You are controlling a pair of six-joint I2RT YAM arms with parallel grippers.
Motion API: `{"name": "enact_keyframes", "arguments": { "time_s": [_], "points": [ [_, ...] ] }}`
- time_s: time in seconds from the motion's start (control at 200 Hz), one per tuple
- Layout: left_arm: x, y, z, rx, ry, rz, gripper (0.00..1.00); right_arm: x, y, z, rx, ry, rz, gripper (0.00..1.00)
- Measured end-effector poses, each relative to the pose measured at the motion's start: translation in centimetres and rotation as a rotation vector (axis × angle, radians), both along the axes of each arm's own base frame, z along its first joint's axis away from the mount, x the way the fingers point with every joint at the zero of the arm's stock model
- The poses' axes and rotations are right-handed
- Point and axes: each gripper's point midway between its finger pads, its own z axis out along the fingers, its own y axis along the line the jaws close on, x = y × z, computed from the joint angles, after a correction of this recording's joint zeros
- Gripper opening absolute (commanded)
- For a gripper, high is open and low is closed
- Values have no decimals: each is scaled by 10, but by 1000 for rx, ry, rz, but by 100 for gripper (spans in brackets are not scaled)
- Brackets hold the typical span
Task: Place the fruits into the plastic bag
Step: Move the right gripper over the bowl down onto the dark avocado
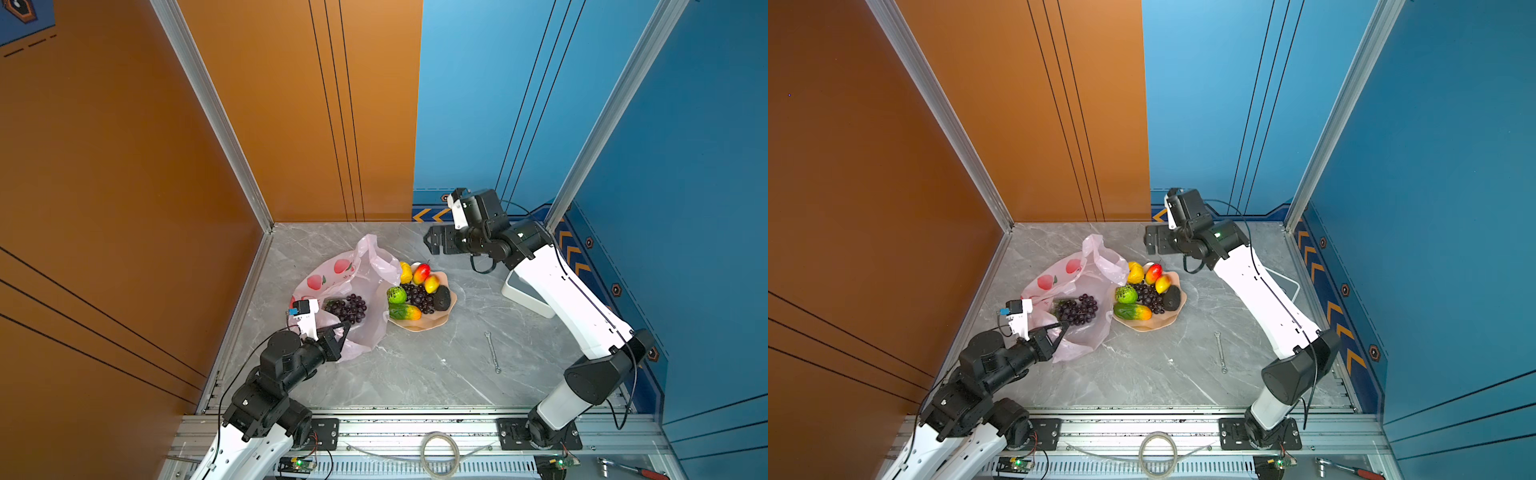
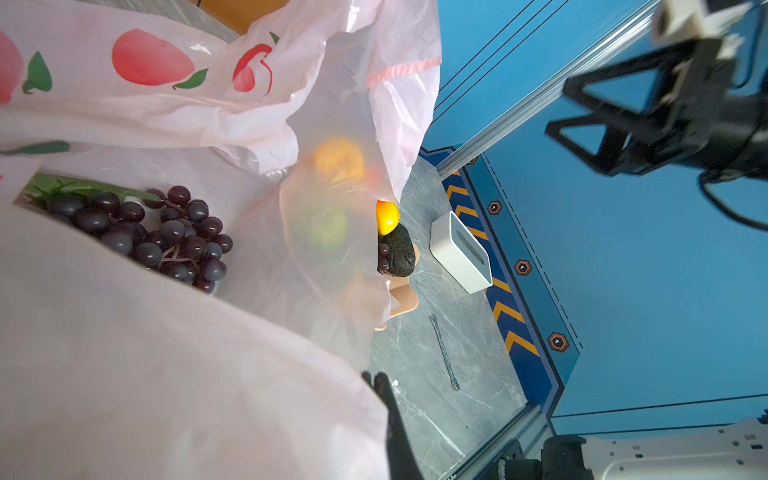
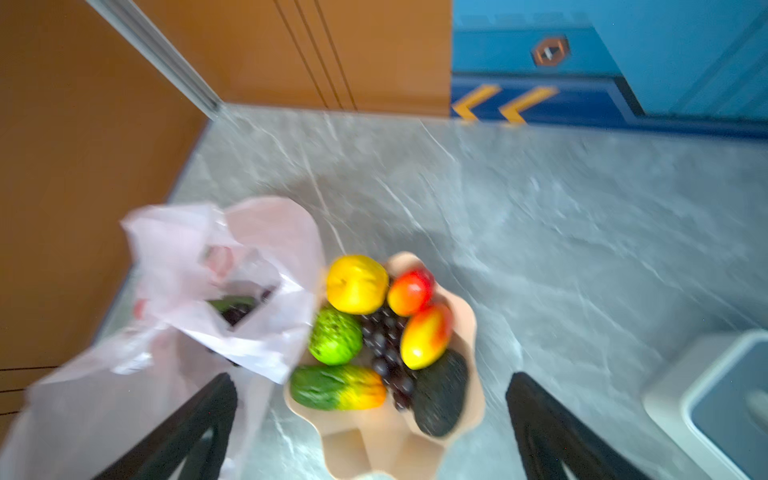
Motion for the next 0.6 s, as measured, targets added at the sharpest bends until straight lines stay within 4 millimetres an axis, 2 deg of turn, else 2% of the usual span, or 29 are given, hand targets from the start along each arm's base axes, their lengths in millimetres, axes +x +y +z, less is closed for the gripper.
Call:
{"name": "enact_keyframes", "arguments": {
  "time_s": [0.075, 0.17, 0.335, 0.601],
  "points": [
    [0, 0, 0, -1, -1, 0, 0, -10, -16, -44, -78, 107, -29, 99],
    [0, -1, 1, -1, -1, -3, 0, -23, -27, -81, -143, 203, -35, 98],
    [0, -2, 3, -3, -5, -6, 0, -28, -30, -108, -181, 266, -33, 93],
    [0, -2, 8, -7, -14, -7, 0, -28, -20, -163, -210, 385, 5, 87]
  ]
}}
